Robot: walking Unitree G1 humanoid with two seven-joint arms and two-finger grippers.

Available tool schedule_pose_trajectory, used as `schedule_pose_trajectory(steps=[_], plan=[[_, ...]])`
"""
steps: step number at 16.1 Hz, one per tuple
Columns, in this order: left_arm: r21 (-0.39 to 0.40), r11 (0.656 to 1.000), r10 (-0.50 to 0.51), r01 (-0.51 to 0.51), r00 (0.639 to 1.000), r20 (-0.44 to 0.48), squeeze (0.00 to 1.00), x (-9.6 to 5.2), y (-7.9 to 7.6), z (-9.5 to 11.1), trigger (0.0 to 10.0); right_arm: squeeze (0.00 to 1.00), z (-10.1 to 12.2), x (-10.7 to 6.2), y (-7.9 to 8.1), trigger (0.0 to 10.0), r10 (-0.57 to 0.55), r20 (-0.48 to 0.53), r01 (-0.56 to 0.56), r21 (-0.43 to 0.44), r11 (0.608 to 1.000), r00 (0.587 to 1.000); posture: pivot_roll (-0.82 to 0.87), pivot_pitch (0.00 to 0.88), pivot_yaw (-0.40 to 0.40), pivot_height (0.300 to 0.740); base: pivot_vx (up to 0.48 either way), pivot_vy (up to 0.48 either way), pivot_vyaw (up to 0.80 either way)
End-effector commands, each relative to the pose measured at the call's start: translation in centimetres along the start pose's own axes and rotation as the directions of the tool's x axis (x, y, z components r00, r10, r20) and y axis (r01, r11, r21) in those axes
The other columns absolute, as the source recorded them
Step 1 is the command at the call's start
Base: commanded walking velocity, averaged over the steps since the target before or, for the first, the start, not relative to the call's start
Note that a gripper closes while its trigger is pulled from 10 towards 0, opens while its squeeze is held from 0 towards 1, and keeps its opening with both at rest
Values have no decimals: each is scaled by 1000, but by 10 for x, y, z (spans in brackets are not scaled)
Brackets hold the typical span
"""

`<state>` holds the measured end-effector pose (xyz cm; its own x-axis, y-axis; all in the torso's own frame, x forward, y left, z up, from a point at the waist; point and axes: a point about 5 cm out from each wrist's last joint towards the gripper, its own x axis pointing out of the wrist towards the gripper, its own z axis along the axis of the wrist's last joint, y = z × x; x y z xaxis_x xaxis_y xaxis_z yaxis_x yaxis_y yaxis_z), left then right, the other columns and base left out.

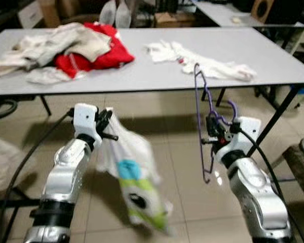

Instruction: Hang hanger

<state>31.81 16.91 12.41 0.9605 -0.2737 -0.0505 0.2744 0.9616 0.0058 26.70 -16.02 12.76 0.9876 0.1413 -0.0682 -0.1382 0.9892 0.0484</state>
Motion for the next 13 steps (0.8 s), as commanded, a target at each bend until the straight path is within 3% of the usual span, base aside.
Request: schedule_pose_trajectory(steps=[1,3,13], plan=[[20,1000,-16,15,999,28,0,2,-2,7,10000,0,6,2,-1,10000,-7,21,8,-20,1000,1000,-142,0,-14,740,352,0,800],[20,1000,-18,17,999,32,0,3,-2,6,10000,0,8,4,-3,10000,-9,25,9,-26,1000,1000,-141,0,-19,740,352,0,688],[28,998,-51,50,997,60,0,13,-8,13,10000,0,11,7,-12,10000,6,33,-4,-49,999,999,-146,0,-13,740,354,0,0]])
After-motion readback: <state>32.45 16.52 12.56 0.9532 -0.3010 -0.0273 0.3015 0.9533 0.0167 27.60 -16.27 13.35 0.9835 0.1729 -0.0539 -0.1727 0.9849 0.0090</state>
